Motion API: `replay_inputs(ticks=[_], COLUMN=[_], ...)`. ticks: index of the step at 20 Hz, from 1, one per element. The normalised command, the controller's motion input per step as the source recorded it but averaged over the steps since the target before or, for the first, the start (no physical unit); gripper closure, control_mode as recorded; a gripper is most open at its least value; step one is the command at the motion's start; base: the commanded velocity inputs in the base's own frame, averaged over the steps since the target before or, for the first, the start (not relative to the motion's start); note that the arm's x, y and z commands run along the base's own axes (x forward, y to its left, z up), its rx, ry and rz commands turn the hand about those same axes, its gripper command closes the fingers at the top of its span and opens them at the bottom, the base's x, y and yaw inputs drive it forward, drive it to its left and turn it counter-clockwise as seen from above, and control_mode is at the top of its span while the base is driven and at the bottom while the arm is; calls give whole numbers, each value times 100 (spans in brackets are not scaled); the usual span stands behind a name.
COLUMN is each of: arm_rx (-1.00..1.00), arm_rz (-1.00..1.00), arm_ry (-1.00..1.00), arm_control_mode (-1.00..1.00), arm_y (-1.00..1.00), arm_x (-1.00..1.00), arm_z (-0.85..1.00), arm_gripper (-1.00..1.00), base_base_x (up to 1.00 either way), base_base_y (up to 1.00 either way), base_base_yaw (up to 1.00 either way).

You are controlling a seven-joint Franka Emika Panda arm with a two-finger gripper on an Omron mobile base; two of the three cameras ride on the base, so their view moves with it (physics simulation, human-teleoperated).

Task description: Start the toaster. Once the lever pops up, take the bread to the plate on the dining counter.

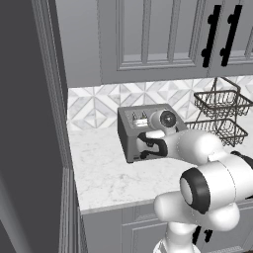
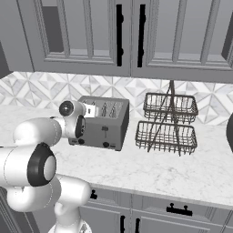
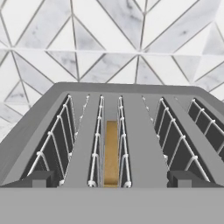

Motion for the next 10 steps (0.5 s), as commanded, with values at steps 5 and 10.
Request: replay_inputs(ticks=[5, 10], arm_rx=[0, 0], arm_rz=[0, 0], arm_ry=[0, 0], arm_control_mode=[-100, -100], arm_y=[0, 0], arm_x=[0, 0], arm_z=[0, 0], arm_gripper=[-100, -100], base_base_x=[0, 0], base_base_y=[0, 0], base_base_yaw=[0, 0])
